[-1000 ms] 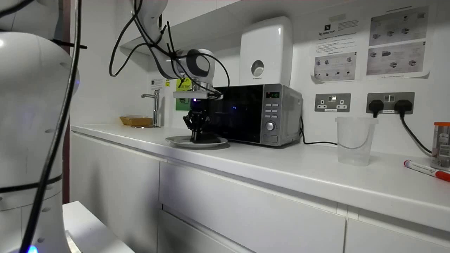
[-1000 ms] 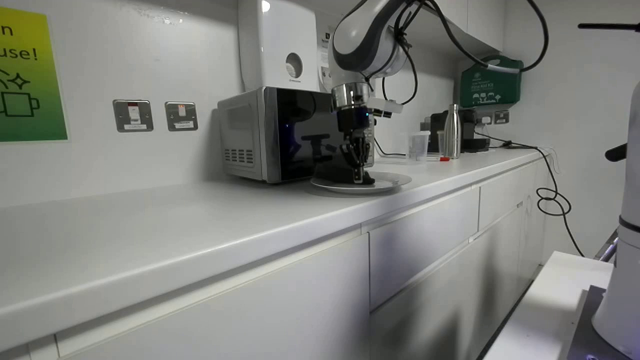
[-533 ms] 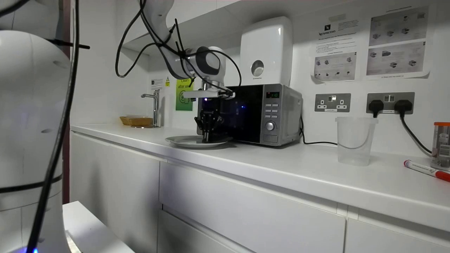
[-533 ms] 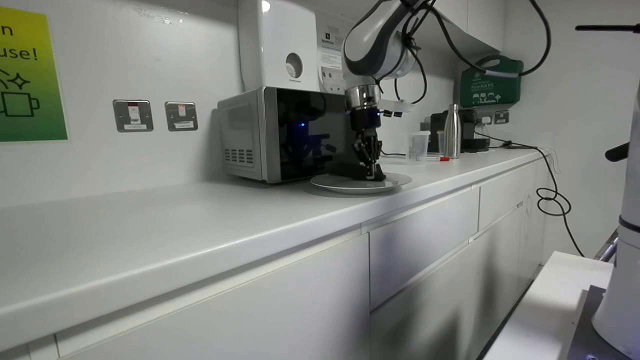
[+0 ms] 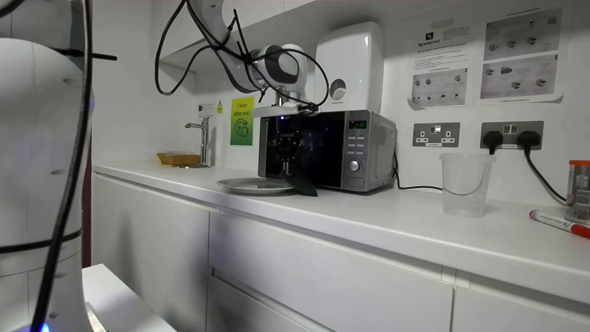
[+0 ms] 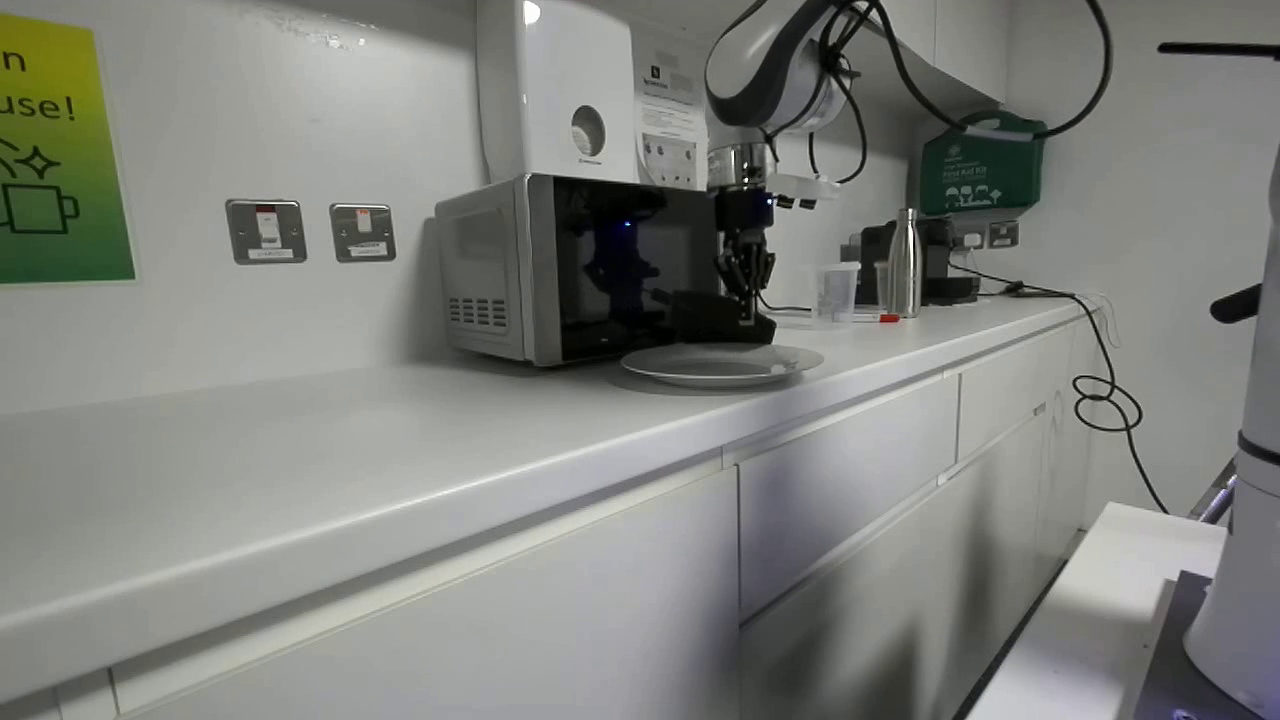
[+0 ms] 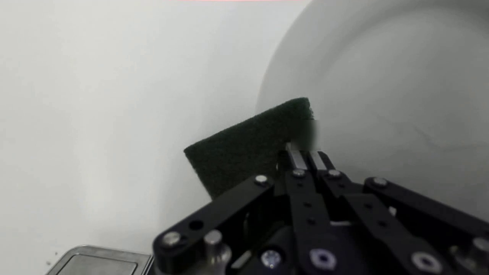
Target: Pick up an object from the table
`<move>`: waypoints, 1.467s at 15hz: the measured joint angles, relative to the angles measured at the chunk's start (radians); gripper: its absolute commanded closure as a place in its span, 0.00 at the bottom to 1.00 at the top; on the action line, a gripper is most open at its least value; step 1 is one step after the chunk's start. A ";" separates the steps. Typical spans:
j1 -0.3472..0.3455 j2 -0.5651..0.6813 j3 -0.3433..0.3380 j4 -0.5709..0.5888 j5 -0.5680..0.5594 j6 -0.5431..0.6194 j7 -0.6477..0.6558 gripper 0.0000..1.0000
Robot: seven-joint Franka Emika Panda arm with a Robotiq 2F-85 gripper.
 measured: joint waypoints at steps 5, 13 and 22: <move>-0.032 -0.032 -0.029 0.004 -0.047 0.000 0.004 0.99; -0.092 -0.033 -0.081 -0.044 -0.118 0.002 0.033 0.99; -0.114 -0.033 -0.095 -0.120 -0.158 0.004 0.084 0.32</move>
